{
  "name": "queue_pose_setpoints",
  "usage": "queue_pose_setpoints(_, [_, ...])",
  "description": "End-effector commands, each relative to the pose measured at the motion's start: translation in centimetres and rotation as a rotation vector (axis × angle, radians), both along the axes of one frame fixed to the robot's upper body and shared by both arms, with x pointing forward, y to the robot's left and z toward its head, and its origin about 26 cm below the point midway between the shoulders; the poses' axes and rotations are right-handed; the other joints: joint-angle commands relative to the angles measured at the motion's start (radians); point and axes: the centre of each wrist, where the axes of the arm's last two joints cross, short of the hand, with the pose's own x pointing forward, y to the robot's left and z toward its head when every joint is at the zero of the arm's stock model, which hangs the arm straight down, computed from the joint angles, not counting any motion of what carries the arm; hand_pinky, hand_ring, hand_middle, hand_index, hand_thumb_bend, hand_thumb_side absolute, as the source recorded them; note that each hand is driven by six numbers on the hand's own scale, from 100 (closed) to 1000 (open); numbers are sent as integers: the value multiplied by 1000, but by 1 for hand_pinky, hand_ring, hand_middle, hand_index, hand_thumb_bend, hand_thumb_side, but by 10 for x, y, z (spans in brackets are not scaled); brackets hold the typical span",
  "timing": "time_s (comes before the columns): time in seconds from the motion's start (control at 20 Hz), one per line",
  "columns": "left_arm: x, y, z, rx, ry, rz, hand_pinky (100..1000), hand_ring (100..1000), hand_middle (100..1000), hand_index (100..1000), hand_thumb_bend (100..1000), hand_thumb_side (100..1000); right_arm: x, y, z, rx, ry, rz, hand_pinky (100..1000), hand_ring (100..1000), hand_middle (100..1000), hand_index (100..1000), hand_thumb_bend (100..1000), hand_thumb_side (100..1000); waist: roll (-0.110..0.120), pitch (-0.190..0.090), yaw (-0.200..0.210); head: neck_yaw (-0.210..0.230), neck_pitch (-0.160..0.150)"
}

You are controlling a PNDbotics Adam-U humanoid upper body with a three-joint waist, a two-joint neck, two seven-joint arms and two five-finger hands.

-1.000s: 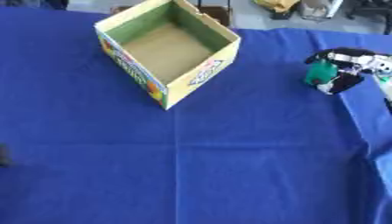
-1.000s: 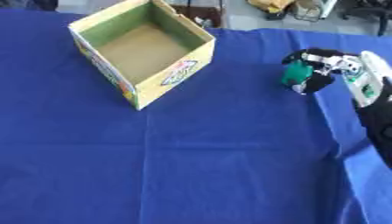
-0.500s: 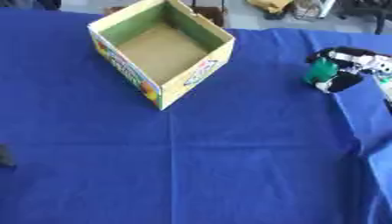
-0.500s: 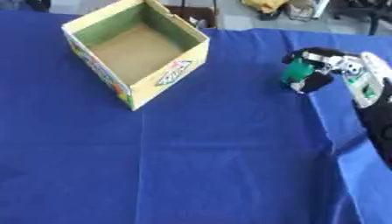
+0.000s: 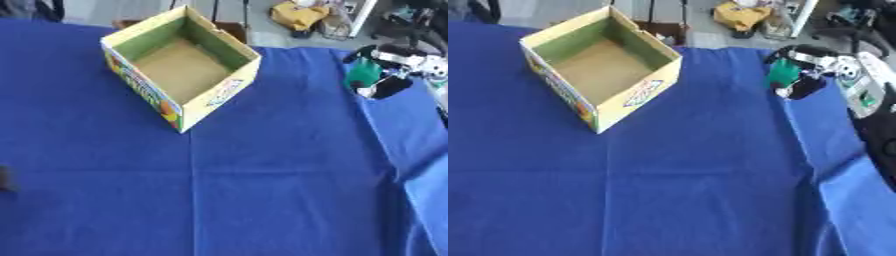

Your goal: Pick up objects on the table and place them in the box.

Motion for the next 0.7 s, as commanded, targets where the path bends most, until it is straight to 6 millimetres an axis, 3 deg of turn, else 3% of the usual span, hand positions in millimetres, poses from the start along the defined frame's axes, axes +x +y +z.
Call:
queue_pose_setpoints(0.05, [0,4,7,12,-13,1,627,546,549,664,376,1000,-1,8,28,-36,-65,44,275,425,881,916,100,100,0,-30,-1,-2,-3])
queue_pose_setpoints(0.7, [-1,4,1,14,15,-8,628,546,548,664,383,1000,16,66,65,-72,-165,230,287,416,881,910,100,100,-19,-69,37,-38,-46])
